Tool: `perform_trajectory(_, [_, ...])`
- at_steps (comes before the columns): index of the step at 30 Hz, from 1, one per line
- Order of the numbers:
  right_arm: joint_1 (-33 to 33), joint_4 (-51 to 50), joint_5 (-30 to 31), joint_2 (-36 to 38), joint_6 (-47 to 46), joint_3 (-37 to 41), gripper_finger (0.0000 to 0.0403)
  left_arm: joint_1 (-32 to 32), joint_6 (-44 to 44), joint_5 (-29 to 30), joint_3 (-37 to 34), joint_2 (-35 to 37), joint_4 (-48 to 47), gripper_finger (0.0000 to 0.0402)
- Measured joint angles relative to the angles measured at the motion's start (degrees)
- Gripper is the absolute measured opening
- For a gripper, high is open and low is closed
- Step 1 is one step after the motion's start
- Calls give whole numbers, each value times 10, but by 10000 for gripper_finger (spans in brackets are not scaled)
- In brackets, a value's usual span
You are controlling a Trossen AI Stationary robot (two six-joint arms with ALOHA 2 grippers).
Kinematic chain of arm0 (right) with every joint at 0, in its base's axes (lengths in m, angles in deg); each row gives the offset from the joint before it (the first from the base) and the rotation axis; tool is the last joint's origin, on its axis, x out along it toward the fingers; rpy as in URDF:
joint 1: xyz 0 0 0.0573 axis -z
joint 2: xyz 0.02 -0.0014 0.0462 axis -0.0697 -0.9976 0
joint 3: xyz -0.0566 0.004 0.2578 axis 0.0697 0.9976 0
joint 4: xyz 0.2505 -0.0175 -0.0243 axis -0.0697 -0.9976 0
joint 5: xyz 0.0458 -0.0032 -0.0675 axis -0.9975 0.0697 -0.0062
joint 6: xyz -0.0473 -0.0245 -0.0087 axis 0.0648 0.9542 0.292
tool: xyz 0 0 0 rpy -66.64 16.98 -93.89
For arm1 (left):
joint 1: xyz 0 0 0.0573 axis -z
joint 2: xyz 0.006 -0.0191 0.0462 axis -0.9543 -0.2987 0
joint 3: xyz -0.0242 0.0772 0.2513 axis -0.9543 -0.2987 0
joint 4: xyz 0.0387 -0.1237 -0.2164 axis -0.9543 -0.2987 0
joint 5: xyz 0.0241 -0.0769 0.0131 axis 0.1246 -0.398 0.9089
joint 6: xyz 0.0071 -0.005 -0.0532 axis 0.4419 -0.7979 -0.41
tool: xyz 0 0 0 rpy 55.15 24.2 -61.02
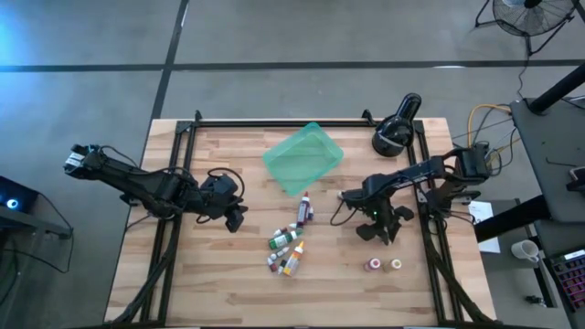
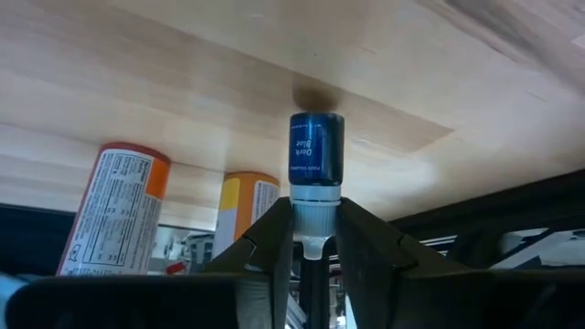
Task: Pick & Place food coloring
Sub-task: Adjust the blue small food coloring bottle
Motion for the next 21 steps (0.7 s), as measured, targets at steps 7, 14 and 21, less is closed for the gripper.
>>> perform_trajectory(7, [0,4,1,0,1,0,81,0,0,0,0,0,5,147])
perform_trajectory(14, [0,4,22,1,3,0,74,0,0,0,0,0,4,147])
perform_trajectory(21, [0,20,60,1,6,-2,94,0,0,-6,0,0,4,147])
